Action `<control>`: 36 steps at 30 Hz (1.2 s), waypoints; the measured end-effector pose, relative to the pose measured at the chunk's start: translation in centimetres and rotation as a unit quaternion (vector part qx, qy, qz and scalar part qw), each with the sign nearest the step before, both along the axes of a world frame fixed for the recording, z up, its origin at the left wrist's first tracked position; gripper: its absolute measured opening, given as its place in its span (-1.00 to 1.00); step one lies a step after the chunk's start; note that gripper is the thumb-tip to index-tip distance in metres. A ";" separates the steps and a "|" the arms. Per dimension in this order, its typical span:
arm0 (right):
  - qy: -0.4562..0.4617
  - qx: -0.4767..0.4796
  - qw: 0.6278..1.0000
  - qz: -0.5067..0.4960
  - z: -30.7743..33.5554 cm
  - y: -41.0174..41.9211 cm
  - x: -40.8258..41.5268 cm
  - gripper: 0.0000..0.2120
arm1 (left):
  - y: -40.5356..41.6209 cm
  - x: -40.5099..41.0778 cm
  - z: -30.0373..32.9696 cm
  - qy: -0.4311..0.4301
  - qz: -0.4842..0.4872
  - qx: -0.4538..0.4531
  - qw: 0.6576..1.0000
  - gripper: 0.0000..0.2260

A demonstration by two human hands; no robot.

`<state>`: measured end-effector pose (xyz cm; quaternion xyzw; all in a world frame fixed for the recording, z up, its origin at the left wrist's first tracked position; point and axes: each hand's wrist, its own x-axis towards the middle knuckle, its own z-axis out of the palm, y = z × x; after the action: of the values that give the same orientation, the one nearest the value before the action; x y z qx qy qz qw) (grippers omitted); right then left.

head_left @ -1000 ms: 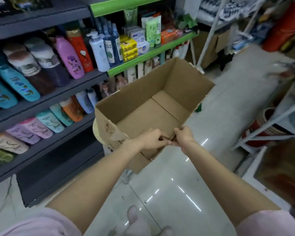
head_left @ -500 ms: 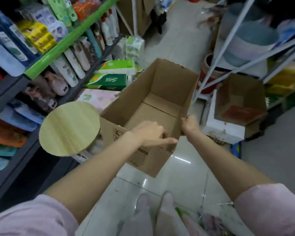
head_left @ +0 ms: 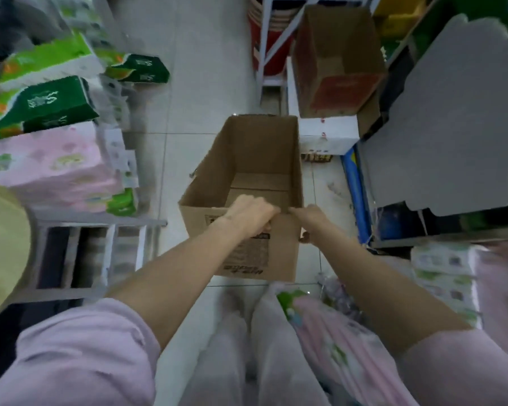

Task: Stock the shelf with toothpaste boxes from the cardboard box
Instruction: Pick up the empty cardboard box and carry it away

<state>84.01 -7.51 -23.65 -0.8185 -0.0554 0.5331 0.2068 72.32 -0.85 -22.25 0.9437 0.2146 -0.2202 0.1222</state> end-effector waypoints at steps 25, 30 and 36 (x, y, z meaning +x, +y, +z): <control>-0.113 0.022 0.910 -0.399 -20.9 -20.6 10.3 -0.79 | -17.4 16.8 -20.6 0.008 -0.150 -0.173 0.973 -0.76; -0.115 0.088 0.871 -0.470 -25.9 -24.7 11.1 -0.83 | -21.2 19.0 -24.4 0.001 -0.195 -0.132 0.972 -0.70; -0.079 0.203 0.831 -0.512 -33.3 -26.6 13.0 -0.72 | -23.0 22.1 -31.4 -0.005 -0.225 -0.112 0.968 -0.82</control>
<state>96.99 -34.09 -56.98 -0.7087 0.2488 0.2611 0.6064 94.43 -23.88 -53.65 0.9490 -0.0295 -0.2601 0.1757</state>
